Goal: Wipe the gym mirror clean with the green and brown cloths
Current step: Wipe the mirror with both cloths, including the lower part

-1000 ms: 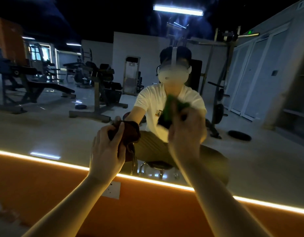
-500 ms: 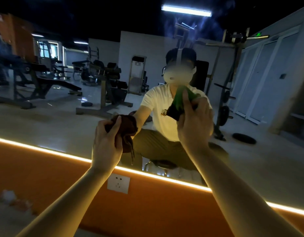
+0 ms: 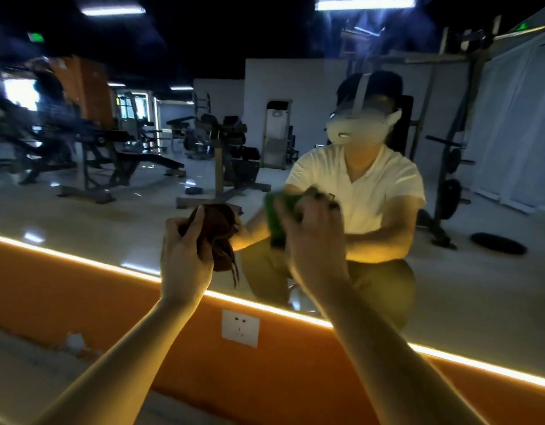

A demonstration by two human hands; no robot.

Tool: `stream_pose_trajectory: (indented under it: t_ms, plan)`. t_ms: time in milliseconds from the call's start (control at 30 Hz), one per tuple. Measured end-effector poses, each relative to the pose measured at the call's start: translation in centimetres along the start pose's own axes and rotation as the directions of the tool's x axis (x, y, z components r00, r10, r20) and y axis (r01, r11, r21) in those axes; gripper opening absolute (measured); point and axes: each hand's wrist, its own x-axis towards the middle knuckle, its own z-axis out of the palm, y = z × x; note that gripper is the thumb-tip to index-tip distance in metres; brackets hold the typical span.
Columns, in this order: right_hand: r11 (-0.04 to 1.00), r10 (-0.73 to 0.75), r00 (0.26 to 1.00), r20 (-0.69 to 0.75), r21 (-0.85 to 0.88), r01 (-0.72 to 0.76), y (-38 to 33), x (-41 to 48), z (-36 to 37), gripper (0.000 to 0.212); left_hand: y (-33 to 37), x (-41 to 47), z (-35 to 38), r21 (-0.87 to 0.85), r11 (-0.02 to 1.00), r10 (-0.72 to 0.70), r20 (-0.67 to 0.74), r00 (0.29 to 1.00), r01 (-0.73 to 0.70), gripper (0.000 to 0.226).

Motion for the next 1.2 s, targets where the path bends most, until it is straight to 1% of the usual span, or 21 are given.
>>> stream_pose_trajectory:
  t_ms: [67, 100, 133, 200, 267, 367, 433, 467, 500, 567, 667, 733, 767, 800, 867, 933, 1033, 1067, 1100, 1167, 1200]
  plan:
    - [0.974, 0.225, 0.972, -0.074, 0.046, -0.222, 0.7, 2.6, -1.1, 0.065, 0.3, 0.0, -0.2, -0.008, 0.999, -0.035, 0.011, 0.999, 0.035, 0.049]
    - [0.963, 0.268, 0.959, -0.091, 0.058, -0.263, 0.3, 2.7, -0.9, 0.067, 0.4, 0.0, -0.4, -0.009, 0.999, -0.043, 0.005, 0.999, 0.043, 0.047]
    - [0.969, 0.245, 0.967, -0.064, 0.061, -0.241, -0.5, 2.3, -0.6, 0.071, 0.6, 0.4, -0.8, -0.01, 0.999, -0.043, 0.007, 0.999, 0.043, 0.046]
    - [0.994, 0.076, 0.996, 0.052, 0.07, -0.08, -3.3, 0.0, 1.3, 0.077, 0.8, 1.0, -1.6, 0.0, 0.999, -0.054, 0.025, 0.998, 0.054, 0.043]
    - [0.989, -0.087, 0.986, 0.146, 0.13, 0.068, -5.9, -2.5, 3.3, 0.074, 1.0, 2.0, -2.8, 0.012, 0.998, -0.062, 0.009, 0.998, 0.062, 0.04]
    - [0.957, -0.283, 0.928, 0.244, 0.137, 0.256, -8.2, -4.5, 4.9, 0.05, 0.3, 3.8, -4.2, 0.018, 0.988, -0.153, -0.031, 0.988, 0.154, 0.041]
    - [0.917, -0.398, 0.845, 0.358, 0.122, 0.38, -9.0, -5.5, 5.1, 0.049, -0.7, 4.1, -4.7, 0.01, 0.972, -0.235, -0.059, 0.97, 0.236, 0.042]
    - [0.903, -0.426, 0.824, 0.374, 0.111, 0.416, -9.0, -5.5, 5.3, 0.045, -1.4, 4.0, -4.9, 0.006, 0.968, -0.249, -0.065, 0.966, 0.25, 0.04]
    - [0.898, -0.434, 0.833, 0.342, 0.094, 0.429, -8.8, -5.3, 5.4, 0.038, -1.8, 3.6, -5.0, 0.009, 0.968, -0.25, -0.064, 0.966, 0.251, 0.04]
    - [0.925, -0.379, 0.905, 0.192, 0.089, 0.368, -8.0, -3.7, 5.4, 0.038, -3.1, 2.7, -5.2, 0.007, 0.963, -0.269, -0.057, 0.961, 0.27, 0.039]
    - [0.988, -0.109, 0.994, -0.024, 0.11, 0.111, -6.5, 1.1, 4.0, 0.073, -4.7, 2.1, -5.7, 0.014, 0.968, -0.251, -0.046, 0.967, 0.252, 0.038]
    - [0.989, 0.082, 0.987, -0.141, 0.132, -0.064, -6.4, 4.2, 3.0, 0.07, -5.6, 2.7, -6.1, 0.054, 0.976, -0.207, -0.051, 0.977, 0.209, 0.037]
    - [0.984, 0.134, 0.977, -0.166, 0.142, -0.111, -6.9, 5.0, 2.9, 0.065, -5.9, 3.1, -6.4, 0.054, 0.975, -0.214, -0.062, 0.975, 0.218, 0.037]
    - [0.985, 0.135, 0.976, -0.172, 0.13, -0.113, -7.8, 5.2, 3.4, 0.06, -6.1, 3.6, -6.7, 0.043, 0.971, -0.231, -0.076, 0.97, 0.235, 0.038]
    - [0.995, -0.001, 0.993, -0.116, 0.095, 0.013, -10.0, 3.6, 5.4, 0.056, -6.5, 4.3, -6.9, 0.016, 0.967, -0.253, -0.087, 0.964, 0.255, 0.039]
    - [0.976, -0.191, 0.982, 0.013, 0.11, 0.188, -12.2, 0.3, 7.9, 0.056, -7.2, 4.6, -7.1, -0.006, 0.968, -0.251, -0.079, 0.965, 0.251, 0.039]
    - [0.889, -0.453, 0.865, 0.215, 0.185, 0.419, -14.4, -4.3, 10.2, 0.046, -8.8, 5.0, -7.3, -0.018, 0.952, -0.306, -0.045, 0.951, 0.305, 0.043]
    - [0.868, -0.495, 0.833, 0.247, 0.197, 0.457, -14.8, -5.1, 10.4, 0.04, -9.2, 5.1, -7.4, -0.019, 0.949, -0.316, -0.036, 0.948, 0.316, 0.043]
    - [0.861, -0.506, 0.826, 0.248, 0.193, 0.47, -14.8, -5.2, 10.4, 0.035, -9.6, 5.2, -7.5, -0.02, 0.949, -0.315, -0.027, 0.949, 0.314, 0.042]
    - [0.891, -0.451, 0.869, 0.202, 0.155, 0.427, -14.3, -3.8, 9.5, 0.036, -10.1, 5.3, -7.6, -0.026, 0.954, -0.298, -0.014, 0.955, 0.297, 0.04]
    - [0.923, -0.379, 0.912, 0.16, 0.135, 0.36, -13.8, -2.2, 8.6, 0.042, -10.3, 5.4, -7.5, -0.029, 0.958, -0.285, -0.012, 0.958, 0.285, 0.039]
